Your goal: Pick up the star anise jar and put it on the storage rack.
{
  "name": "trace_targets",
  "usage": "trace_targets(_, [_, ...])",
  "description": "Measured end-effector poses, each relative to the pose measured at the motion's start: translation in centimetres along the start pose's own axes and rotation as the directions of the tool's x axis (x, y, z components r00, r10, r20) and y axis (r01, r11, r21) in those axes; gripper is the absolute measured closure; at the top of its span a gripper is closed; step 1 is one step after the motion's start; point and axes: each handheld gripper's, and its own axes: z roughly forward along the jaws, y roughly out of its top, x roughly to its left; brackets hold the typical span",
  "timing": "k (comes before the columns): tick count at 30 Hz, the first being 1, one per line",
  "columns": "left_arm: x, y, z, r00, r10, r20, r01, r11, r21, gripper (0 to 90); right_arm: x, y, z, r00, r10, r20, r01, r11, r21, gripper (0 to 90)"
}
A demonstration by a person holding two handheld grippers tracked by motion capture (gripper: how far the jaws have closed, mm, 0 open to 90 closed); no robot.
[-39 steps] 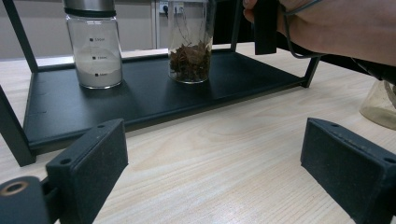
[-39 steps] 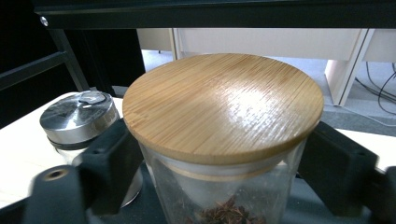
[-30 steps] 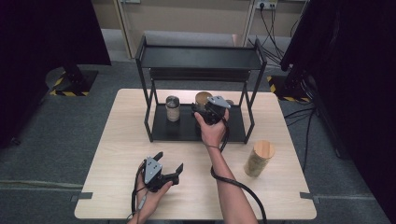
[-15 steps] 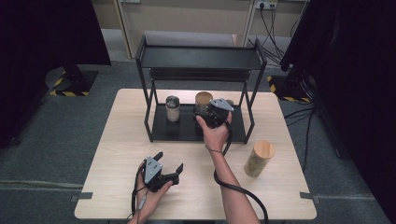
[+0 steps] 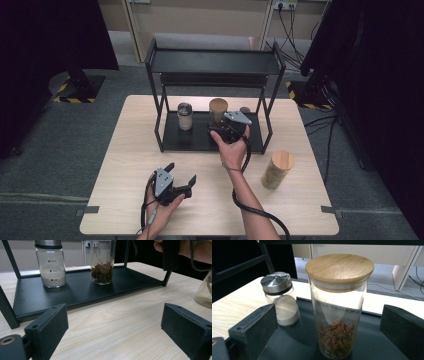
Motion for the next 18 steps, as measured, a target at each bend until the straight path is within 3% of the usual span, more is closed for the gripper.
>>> trace_targets(18, [0.0,0.0,0.0,1.0000,0.003,-0.002,-0.003,1.0000,0.002,6.6,-0.1,-1.1,-2.0,0.9997,-0.006,-0.024,0.006,1.000,0.006,1.6])
